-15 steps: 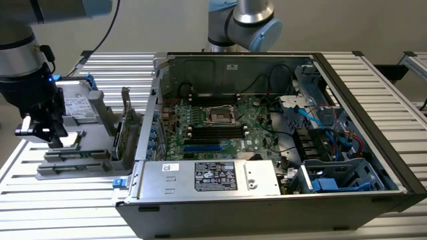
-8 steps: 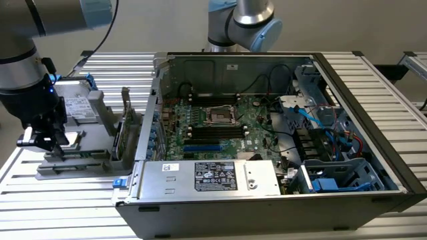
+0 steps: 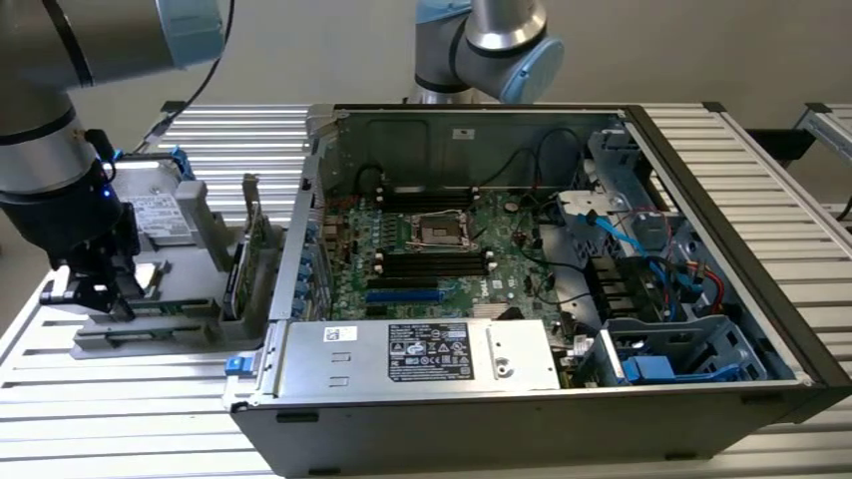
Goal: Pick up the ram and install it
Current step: 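Pick up the ram and move it above insertion slot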
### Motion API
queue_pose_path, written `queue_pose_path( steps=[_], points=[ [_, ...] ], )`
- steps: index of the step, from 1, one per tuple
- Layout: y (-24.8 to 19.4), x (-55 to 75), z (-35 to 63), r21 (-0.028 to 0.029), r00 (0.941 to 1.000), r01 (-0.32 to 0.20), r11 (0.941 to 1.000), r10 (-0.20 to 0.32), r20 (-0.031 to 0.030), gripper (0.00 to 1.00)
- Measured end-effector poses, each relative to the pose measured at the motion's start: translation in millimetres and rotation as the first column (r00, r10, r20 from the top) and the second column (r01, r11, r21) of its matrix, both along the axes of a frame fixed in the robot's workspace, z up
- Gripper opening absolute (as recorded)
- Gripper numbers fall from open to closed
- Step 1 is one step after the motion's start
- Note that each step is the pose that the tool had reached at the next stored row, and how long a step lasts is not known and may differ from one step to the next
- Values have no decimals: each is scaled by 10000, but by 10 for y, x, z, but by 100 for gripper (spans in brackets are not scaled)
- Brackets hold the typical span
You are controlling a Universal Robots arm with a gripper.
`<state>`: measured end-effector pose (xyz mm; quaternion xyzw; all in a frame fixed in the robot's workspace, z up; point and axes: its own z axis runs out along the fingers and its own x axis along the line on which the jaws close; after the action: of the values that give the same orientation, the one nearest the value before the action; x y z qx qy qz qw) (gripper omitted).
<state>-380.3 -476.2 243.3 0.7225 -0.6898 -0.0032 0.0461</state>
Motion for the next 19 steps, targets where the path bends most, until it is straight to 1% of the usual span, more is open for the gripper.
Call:
queue_pose_path(
  steps=[3,8,11,15,19],
  points=[
    [-9,1,-35,37,10000,11,10000,-11,57,36],
    [-17,2,-99,61,9999,15,10000,-16,160,36],
    [-17,1,-147,65,9998,16,10000,-18,207,36],
    [-19,1,-221,66,9997,15,10000,-17,256,36],
    [-30,0,-293,64,9996,15,10000,-17,286,36]
  ],
)
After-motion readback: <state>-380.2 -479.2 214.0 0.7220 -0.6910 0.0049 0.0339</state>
